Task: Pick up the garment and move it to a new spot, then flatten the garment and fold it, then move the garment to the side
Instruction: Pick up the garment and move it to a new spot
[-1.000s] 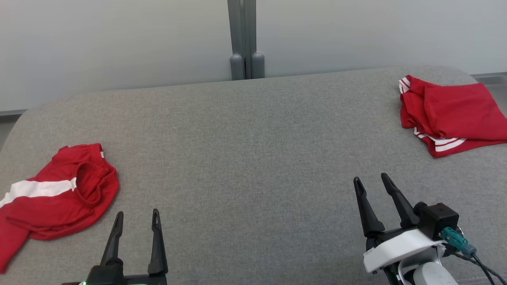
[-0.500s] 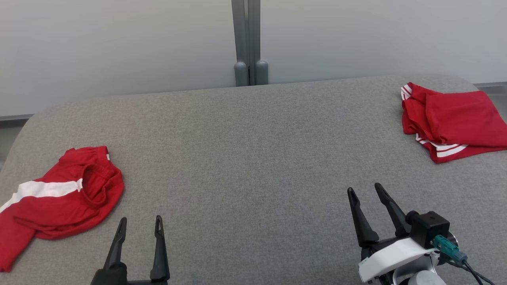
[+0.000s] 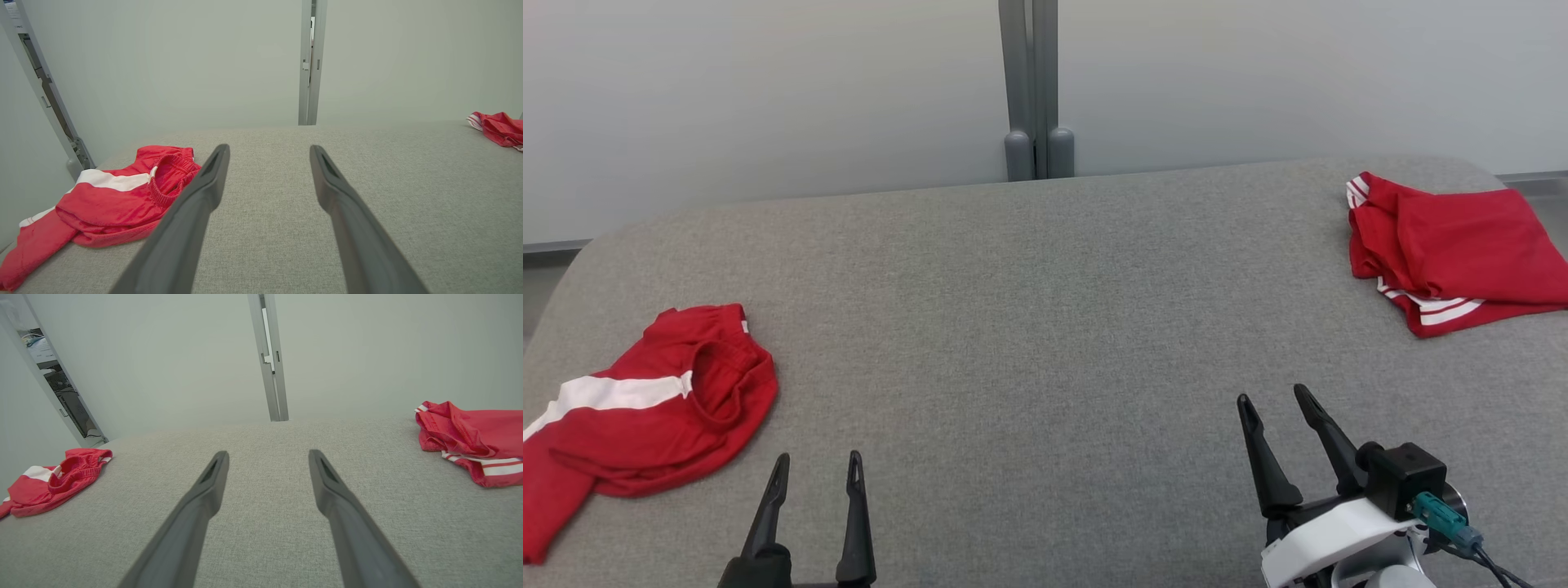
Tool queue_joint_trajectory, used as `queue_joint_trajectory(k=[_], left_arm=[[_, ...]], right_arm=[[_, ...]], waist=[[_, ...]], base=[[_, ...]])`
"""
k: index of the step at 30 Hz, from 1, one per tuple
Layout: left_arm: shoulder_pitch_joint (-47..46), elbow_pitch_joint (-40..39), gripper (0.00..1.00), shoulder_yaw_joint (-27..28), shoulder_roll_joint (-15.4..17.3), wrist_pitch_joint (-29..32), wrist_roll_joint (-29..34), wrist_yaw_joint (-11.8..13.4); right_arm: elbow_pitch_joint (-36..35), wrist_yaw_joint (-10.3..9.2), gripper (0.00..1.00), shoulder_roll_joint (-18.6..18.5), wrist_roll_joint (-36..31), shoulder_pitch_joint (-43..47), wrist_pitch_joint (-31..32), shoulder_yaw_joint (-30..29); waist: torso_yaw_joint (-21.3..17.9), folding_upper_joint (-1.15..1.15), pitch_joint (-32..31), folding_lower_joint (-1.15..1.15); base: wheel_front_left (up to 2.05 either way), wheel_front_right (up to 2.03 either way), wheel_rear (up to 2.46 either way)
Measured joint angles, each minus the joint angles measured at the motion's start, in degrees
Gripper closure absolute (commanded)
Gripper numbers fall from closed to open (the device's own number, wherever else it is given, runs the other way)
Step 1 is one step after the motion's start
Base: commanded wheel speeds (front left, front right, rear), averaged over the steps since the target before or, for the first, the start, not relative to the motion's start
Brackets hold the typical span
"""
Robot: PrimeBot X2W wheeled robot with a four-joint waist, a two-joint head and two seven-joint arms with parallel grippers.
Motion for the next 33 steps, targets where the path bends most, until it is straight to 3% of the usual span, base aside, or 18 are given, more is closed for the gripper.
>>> queue_joint_trajectory(k=[19,33], left_arm=[[-0.3,0.8,0.00,-0.1,0.0,0.0,0.1,-0.3],[-0.9,0.7,0.00,-0.1,0.0,0.0,-0.2,0.1]], right_arm=[[-0.3,0.00,0.00,-0.1,-0.1,0.0,0.0,-0.2],[-0.7,0.00,0.00,-0.1,-0.1,0.1,0.0,1.5]], waist=[[0.3,0.00,0.9,0.00],[5.0,0.00,1.9,0.00]], base=[[0.00,0.00,0.00],[0.00,0.00,0.00]])
